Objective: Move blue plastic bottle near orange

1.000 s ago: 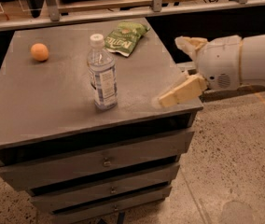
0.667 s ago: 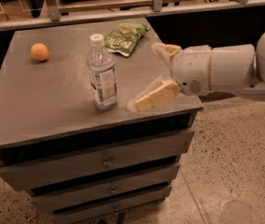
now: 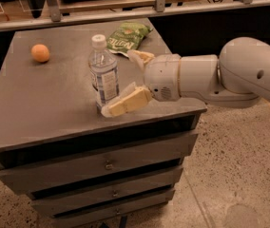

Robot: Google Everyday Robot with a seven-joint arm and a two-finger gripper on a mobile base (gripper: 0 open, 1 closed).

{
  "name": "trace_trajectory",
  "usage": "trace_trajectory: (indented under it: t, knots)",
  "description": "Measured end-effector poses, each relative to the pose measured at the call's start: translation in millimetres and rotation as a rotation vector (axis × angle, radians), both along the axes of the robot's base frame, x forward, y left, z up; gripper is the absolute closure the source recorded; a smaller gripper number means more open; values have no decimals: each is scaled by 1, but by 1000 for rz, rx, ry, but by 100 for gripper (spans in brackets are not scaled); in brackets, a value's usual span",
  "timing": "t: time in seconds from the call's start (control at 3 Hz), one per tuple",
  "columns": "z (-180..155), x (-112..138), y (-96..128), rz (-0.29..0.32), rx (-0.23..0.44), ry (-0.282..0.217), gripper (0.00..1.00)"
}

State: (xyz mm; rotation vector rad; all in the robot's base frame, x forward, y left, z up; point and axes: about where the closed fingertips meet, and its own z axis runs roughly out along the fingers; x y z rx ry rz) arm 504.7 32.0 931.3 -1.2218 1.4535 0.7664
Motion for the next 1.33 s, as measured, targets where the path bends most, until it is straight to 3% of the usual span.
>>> trace_trajectory:
  t: [0.67,1.33]
  knots:
    - [-21,19,28,31,24,25,0]
    - [-37,37,33,32,36,44,0]
